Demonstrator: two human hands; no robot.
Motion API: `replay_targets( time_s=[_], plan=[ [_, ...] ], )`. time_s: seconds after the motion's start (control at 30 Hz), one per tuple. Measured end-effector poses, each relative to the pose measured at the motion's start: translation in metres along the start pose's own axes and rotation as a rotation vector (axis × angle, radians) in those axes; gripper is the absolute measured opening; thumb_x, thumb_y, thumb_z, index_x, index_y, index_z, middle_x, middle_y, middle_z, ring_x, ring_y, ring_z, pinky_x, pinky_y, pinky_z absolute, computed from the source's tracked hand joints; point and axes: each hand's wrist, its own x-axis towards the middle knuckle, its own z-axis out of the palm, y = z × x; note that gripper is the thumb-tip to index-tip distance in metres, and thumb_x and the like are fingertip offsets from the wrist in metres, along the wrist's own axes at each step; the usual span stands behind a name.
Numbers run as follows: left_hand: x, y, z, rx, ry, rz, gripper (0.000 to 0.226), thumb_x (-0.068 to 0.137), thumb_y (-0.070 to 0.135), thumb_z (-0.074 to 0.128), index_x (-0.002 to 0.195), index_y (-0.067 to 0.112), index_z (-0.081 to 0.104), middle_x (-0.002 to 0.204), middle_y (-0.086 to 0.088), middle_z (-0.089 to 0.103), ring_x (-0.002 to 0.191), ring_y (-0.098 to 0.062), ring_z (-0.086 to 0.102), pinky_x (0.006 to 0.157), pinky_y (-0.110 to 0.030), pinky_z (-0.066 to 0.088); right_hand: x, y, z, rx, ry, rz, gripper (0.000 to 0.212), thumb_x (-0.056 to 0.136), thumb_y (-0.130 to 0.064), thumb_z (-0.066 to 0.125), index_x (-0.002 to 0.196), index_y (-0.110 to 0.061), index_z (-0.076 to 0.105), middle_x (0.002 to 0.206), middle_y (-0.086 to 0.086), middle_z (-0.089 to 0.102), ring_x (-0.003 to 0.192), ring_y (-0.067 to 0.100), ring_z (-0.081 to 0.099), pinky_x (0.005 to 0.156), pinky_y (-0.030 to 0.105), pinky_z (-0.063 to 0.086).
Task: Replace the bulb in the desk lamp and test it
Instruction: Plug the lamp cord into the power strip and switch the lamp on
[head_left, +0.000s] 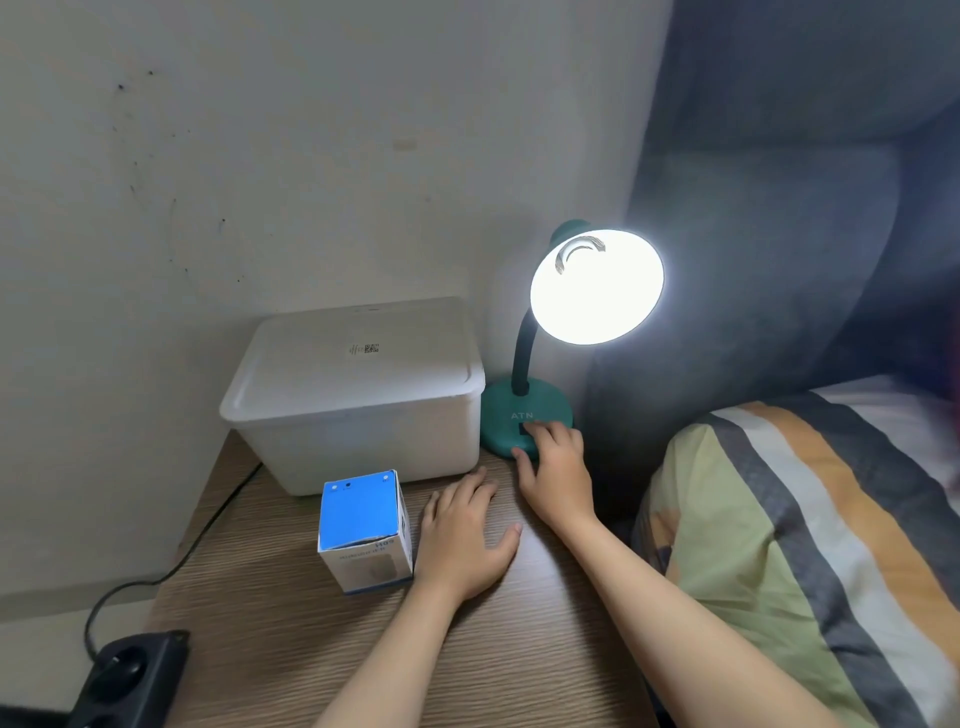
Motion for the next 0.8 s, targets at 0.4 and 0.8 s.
replay_targets(
  time_s=[0.4,0.8],
  plan=[
    [0.0002,-0.0005,0.0013,0.007,0.008,0.002,0.061,0.081,0.057,0.045,0.135,0.030,0.038,0.151,0.011,0.028,0.137,-0.012,0.024,0.115,-0.039,0.016,0.0011,0.0007,0.0005,-0.010,0.007,-0.001,0.038,0.085,-0.024,0.061,0.120,-0.009,0.058,0.114,0.008,0.057,0.114,0.026,0.043,0.071,0.038,0.053],
    [0.0005,-0.0005,0.0013,0.006,0.012,0.003,0.060,0.081,0.056,0.046,0.135,0.030,0.038,0.151,0.011,0.028,0.137,-0.012,0.023,0.115,-0.038,0.014,0.0019,-0.0011,-0.0007,-0.033,-0.004,0.010,0.038,0.084,-0.027,0.060,0.119,-0.013,0.057,0.115,0.006,0.056,0.113,0.023,0.042,0.067,0.037,0.054]
  ],
)
